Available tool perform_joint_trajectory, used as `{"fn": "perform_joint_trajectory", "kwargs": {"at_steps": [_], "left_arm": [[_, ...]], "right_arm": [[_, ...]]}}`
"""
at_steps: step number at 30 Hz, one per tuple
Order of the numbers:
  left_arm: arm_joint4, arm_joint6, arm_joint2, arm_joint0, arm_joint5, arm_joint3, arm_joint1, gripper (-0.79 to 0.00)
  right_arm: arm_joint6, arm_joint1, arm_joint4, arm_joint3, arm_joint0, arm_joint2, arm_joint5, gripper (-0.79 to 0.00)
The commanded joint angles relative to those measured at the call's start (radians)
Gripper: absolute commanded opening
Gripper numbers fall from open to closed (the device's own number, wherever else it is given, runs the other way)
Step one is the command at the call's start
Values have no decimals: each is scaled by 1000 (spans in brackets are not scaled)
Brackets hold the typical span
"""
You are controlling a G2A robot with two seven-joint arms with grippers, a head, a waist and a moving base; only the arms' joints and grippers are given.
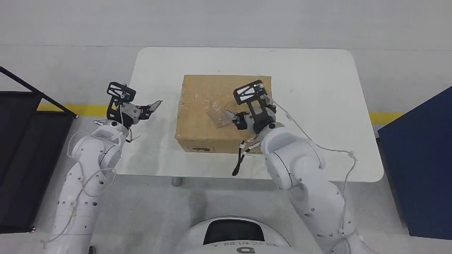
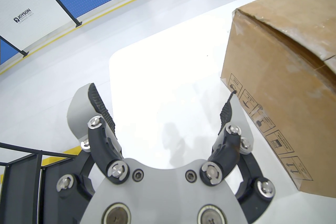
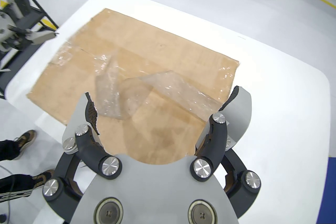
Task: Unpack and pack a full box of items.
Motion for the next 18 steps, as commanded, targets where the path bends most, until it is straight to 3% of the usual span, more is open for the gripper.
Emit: {"fn": "perform_joint_trajectory", "kwargs": {"at_steps": [1, 11, 18], "left_arm": [[1, -6, 3, -5, 0, -2, 0, 0], [-4, -15, 10, -4, 6, 3, 0, 0], [-15, -13, -7, 0, 1, 14, 4, 0]], "right_arm": [[13, -4, -60, 54, 24, -15, 40, 0], [37, -43, -239, 229, 136, -109, 242, 0], [93, -68, -280, 278, 183, -142, 279, 0]]}}
